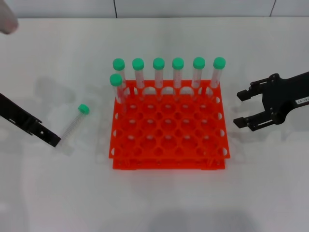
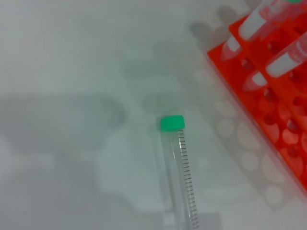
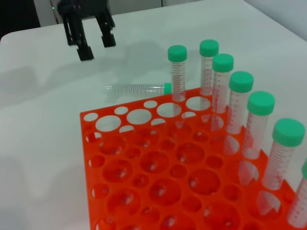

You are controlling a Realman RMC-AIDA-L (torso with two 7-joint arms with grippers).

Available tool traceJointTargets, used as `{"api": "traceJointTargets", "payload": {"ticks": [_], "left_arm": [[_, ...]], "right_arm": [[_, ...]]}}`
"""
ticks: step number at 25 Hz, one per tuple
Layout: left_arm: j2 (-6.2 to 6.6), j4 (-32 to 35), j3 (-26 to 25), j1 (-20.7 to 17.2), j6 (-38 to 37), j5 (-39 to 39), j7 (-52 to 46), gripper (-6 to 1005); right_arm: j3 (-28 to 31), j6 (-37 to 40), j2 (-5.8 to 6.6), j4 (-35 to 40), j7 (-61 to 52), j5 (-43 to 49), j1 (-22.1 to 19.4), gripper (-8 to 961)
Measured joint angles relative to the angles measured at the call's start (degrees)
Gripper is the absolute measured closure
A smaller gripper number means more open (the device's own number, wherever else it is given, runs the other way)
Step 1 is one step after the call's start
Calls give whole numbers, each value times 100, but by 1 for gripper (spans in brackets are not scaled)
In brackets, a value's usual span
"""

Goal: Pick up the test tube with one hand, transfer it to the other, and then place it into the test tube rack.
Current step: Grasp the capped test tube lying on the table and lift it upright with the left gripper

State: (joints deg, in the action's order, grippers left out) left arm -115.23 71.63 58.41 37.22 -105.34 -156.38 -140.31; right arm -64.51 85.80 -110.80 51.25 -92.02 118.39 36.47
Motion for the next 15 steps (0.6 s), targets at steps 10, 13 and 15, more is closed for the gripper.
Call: {"api": "traceJointTargets", "payload": {"ticks": [10,13,15], "left_arm": [[-133,-588,223,32,649,-314,-39,143],[-179,-749,223,38,949,-369,-28,143],[-200,-810,224,39,1026,-371,-19,143]], "right_arm": [[0,-22,-77,-40,13,24,-23,203],[14,-38,-93,-53,15,26,-22,203],[22,-42,-101,-60,16,28,-21,203]]}}
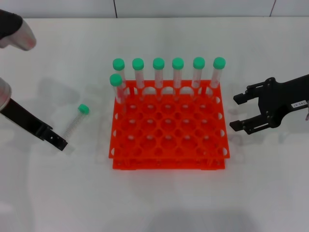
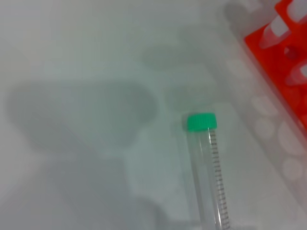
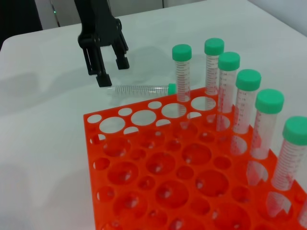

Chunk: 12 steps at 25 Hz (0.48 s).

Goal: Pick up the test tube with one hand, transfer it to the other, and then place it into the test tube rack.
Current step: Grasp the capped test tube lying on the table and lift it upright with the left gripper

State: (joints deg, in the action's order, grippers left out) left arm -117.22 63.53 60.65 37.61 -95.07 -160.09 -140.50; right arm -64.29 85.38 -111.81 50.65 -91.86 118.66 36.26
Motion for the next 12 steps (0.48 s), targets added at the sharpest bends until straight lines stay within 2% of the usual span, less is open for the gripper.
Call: {"api": "traceJointTargets", "payload": {"ticks": [6,12], "left_arm": [[-32,-394,17,47,263,-28,41,144],[-61,-440,18,66,386,-46,17,144]], "right_arm": [[14,-10,-34,-6,1,8,16,203],[21,-74,-44,-10,1,8,10,203]]}}
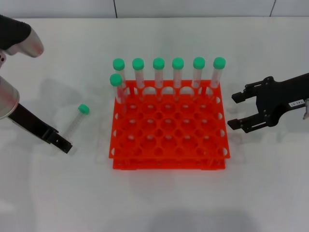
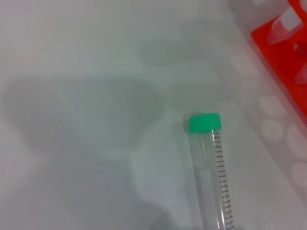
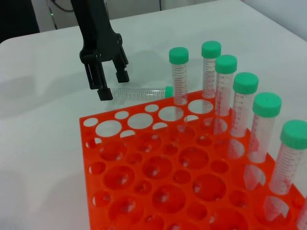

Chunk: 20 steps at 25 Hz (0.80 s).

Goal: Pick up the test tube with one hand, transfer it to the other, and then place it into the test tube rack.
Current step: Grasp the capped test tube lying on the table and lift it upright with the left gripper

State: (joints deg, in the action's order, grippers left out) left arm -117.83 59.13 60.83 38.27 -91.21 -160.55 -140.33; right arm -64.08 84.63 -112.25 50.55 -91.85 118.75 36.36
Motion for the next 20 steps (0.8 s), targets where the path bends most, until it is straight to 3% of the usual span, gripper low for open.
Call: {"api": "traceJointTargets", "payload": {"ticks": [12,18,20], "left_arm": [[-16,-10,7,56,71,-100,-102,315],[-29,-84,35,91,97,-165,-170,562],[-29,-87,42,92,98,-166,-170,597]], "right_arm": [[0,-19,-1,-2,0,-1,-13,204],[-23,-18,2,-2,-11,-1,0,204],[-24,-18,2,-2,-11,-1,1,204]]}}
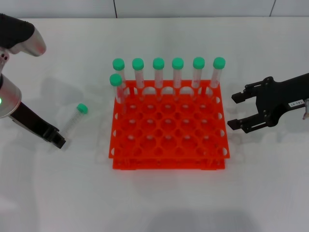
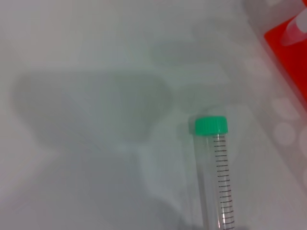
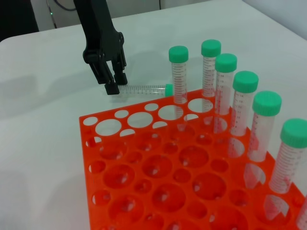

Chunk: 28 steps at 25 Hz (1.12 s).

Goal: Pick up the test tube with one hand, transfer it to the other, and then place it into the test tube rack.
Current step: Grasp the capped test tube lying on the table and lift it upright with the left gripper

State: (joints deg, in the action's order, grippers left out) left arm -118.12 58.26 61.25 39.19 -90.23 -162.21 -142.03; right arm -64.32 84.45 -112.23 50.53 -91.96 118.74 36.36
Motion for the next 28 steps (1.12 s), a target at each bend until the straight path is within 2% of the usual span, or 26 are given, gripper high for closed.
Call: {"api": "traceJointTargets", "payload": {"ticks": [12,28], "left_arm": [[45,-182,19,51,100,-4,-71,628],[68,-277,22,132,218,-2,-37,802]], "right_arm": [[-15,-2,-1,4,3,4,20,204],[20,-32,-32,45,-21,7,20,204]]}}
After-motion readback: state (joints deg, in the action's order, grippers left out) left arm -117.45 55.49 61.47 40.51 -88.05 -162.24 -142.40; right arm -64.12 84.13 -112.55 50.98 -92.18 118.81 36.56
